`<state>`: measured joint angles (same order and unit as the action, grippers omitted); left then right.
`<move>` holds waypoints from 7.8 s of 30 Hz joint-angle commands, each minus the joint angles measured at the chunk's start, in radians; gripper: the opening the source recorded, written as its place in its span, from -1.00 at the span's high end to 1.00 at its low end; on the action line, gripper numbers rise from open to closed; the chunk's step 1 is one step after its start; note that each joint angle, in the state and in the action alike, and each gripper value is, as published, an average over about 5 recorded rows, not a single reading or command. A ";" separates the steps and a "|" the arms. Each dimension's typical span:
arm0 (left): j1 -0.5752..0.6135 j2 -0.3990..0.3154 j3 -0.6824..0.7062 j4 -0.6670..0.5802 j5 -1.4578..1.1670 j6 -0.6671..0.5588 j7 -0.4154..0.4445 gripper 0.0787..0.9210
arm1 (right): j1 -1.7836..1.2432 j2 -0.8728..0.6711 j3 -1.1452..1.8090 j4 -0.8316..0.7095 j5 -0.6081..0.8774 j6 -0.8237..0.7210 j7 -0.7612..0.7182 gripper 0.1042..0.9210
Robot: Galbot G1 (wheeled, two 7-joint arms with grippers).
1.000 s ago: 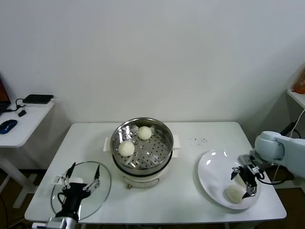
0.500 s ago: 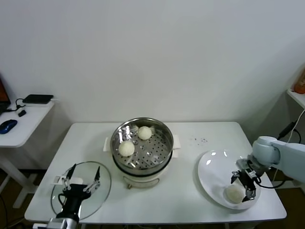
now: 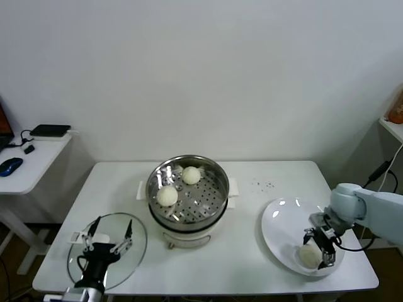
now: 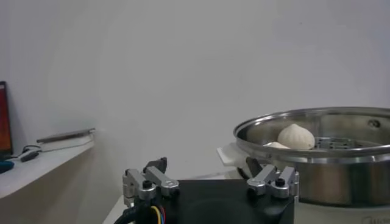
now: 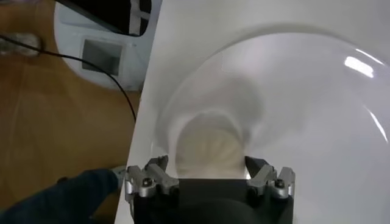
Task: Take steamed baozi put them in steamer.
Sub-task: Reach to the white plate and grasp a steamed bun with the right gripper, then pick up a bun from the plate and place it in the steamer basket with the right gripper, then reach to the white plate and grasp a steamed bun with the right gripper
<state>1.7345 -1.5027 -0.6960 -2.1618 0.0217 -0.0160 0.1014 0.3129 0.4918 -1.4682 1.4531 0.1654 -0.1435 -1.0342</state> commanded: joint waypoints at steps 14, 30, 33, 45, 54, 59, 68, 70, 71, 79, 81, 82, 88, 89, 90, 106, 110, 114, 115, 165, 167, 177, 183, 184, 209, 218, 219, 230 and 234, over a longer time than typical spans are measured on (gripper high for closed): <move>0.000 -0.003 0.001 0.004 0.000 -0.001 0.000 -0.77 | -0.027 0.003 0.029 -0.014 -0.006 -0.002 -0.005 -0.72; -0.001 -0.005 0.002 0.007 0.001 -0.001 0.000 -0.77 | -0.053 -0.004 0.062 -0.014 -0.005 -0.003 -0.004 -0.36; -0.001 -0.005 0.001 0.007 0.001 -0.001 0.000 -0.77 | -0.040 -0.006 0.074 -0.013 0.000 -0.001 -0.008 -0.35; 0.002 0.000 -0.001 0.010 -0.002 -0.006 -0.001 -0.77 | 0.384 0.079 -0.060 0.079 0.109 0.101 -0.065 -0.34; -0.001 -0.004 0.001 0.003 -0.002 0.001 -0.002 -0.77 | 0.636 0.278 -0.085 0.095 0.199 0.222 -0.096 -0.33; 0.004 -0.005 -0.005 -0.001 -0.010 0.002 -0.006 -0.77 | 0.671 0.397 -0.022 0.100 0.212 0.256 -0.096 -0.32; 0.008 -0.008 -0.012 -0.002 -0.013 0.001 -0.008 -0.77 | 0.580 0.636 0.084 0.020 0.089 0.315 -0.102 -0.32; 0.008 -0.008 -0.013 -0.004 -0.012 0.001 -0.007 -0.77 | 0.547 0.690 0.101 -0.009 0.056 0.327 -0.102 -0.32; 0.008 -0.008 -0.014 -0.004 -0.012 0.001 -0.007 -0.77 | 0.531 0.719 0.107 -0.024 0.039 0.333 -0.102 -0.32; 0.005 -0.008 -0.020 0.006 -0.008 -0.002 -0.011 -0.77 | 0.413 0.880 0.141 -0.135 -0.090 0.410 -0.115 -0.32; 0.006 -0.007 -0.022 0.009 -0.009 -0.003 -0.012 -0.77 | 0.385 0.903 0.144 -0.152 -0.122 0.432 -0.121 -0.32; 0.007 -0.007 -0.023 0.009 -0.009 -0.003 -0.012 -0.77 | 0.374 0.910 0.144 -0.157 -0.133 0.440 -0.123 -0.32; 0.002 -0.006 -0.029 0.007 -0.010 0.001 -0.012 -0.77 | 0.328 0.933 0.148 -0.154 -0.190 0.471 -0.135 -0.32; 0.001 -0.006 -0.030 0.006 -0.010 0.002 -0.011 -0.77 | 0.321 0.935 0.148 -0.152 -0.198 0.474 -0.137 -0.32; 0.001 -0.006 -0.030 0.006 -0.010 0.003 -0.011 -0.77 | 0.313 0.936 0.149 -0.149 -0.206 0.477 -0.139 -0.32; 0.001 -0.013 -0.031 0.009 -0.010 0.002 -0.011 -0.77 | 0.262 0.890 0.132 -0.058 -0.244 0.474 -0.156 -0.32; 0.001 -0.014 -0.031 0.010 -0.012 0.003 -0.012 -0.77 | 0.253 0.881 0.129 -0.031 -0.255 0.468 -0.162 -0.32; 0.000 -0.014 -0.032 0.012 -0.013 0.003 -0.013 -0.77 | 0.239 0.876 0.130 -0.039 -0.276 0.476 -0.163 -0.32; 0.000 -0.014 -0.032 0.013 -0.014 0.003 -0.013 -0.77 | 0.238 0.876 0.131 -0.042 -0.280 0.478 -0.163 -0.32; -0.038 -0.016 -0.004 0.014 -0.006 0.016 -0.009 -0.77 | 0.515 0.454 0.026 0.016 0.065 0.203 -0.051 -0.76; -0.043 -0.016 0.003 0.014 -0.003 0.018 -0.009 -0.77 | 0.549 0.377 -0.037 0.033 0.143 0.103 -0.013 -0.76; -0.055 -0.010 0.023 0.023 0.007 0.022 -0.006 -0.77 | 0.558 0.065 -0.185 -0.021 0.211 -0.060 -0.029 -0.76; -0.049 -0.011 0.034 0.023 0.014 0.020 -0.006 -0.77 | 0.430 -0.036 -0.140 -0.042 0.145 -0.083 -0.032 -0.76; -0.048 -0.011 0.034 0.023 0.014 0.020 -0.005 -0.77 | 0.400 -0.048 -0.123 -0.042 0.137 -0.087 -0.031 -0.76; -0.038 -0.019 0.038 0.026 0.026 0.018 -0.005 -0.77 | -0.146 -0.063 0.290 -0.160 -0.231 0.033 -0.062 -0.76; -0.039 -0.020 0.034 0.032 0.028 0.019 -0.006 -0.77 | -0.183 -0.002 0.316 -0.205 -0.228 0.039 -0.059 -0.76; -0.038 -0.020 0.033 0.033 0.028 0.018 -0.006 -0.77 | -0.185 0.002 0.319 -0.211 -0.228 0.040 -0.058 -0.76; -0.038 -0.018 0.031 0.038 0.027 0.018 -0.006 -0.77 | -0.211 0.029 0.341 -0.233 -0.235 0.053 -0.049 -0.76; -0.039 -0.018 0.031 0.040 0.027 0.018 -0.006 -0.77 | -0.219 0.034 0.350 -0.241 -0.240 0.058 -0.049 -0.76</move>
<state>1.6951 -1.5222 -0.6648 -2.1240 0.0485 0.0023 0.0954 0.1274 0.5120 -1.1448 1.2325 -0.0610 -0.0937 -1.0846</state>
